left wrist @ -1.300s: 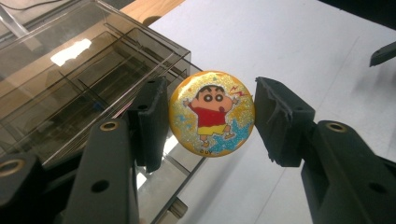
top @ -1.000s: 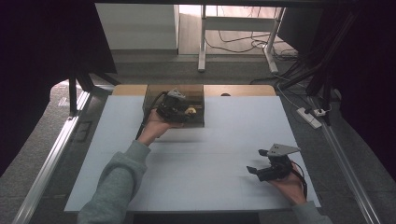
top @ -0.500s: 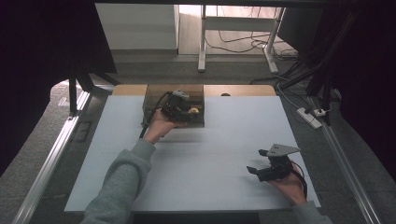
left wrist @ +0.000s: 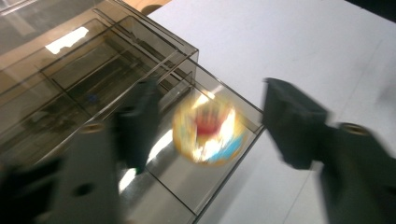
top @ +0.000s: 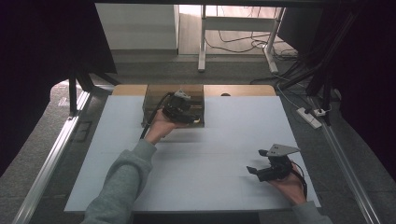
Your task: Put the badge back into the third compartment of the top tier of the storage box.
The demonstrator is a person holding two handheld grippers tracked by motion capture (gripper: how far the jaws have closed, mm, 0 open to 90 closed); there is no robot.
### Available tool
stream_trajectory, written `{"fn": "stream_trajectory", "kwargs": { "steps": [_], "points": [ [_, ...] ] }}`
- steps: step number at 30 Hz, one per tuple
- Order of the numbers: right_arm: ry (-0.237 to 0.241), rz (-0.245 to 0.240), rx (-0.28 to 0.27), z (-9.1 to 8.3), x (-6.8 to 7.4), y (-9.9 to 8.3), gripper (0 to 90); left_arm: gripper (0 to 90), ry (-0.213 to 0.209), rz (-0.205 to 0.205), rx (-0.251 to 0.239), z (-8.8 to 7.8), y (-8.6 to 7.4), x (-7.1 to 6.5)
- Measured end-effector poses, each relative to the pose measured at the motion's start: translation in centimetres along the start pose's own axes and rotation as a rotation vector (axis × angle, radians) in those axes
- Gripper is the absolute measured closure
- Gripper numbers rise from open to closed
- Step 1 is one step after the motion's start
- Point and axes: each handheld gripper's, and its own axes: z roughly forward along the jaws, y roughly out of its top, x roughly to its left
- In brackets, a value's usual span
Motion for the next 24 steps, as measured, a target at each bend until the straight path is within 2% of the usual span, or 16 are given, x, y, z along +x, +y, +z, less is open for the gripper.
{"fn": "stream_trajectory", "kwargs": {
  "steps": [3,13,24],
  "points": [
    [-0.002,0.002,0.0,0.0,0.0,0.0,12.9,26.9,0.007,0.029,0.001,-0.3,0.0,-0.6],
    [-0.003,0.0,0.001,0.0,0.0,0.0,12.9,26.9,-0.017,0.021,-0.029,-1.4,-0.5,-0.8],
    [-0.003,0.0,0.001,0.0,0.0,0.0,13.0,27.8,-0.012,0.017,-0.071,-4.4,-3.1,-1.4]
  ]
}}
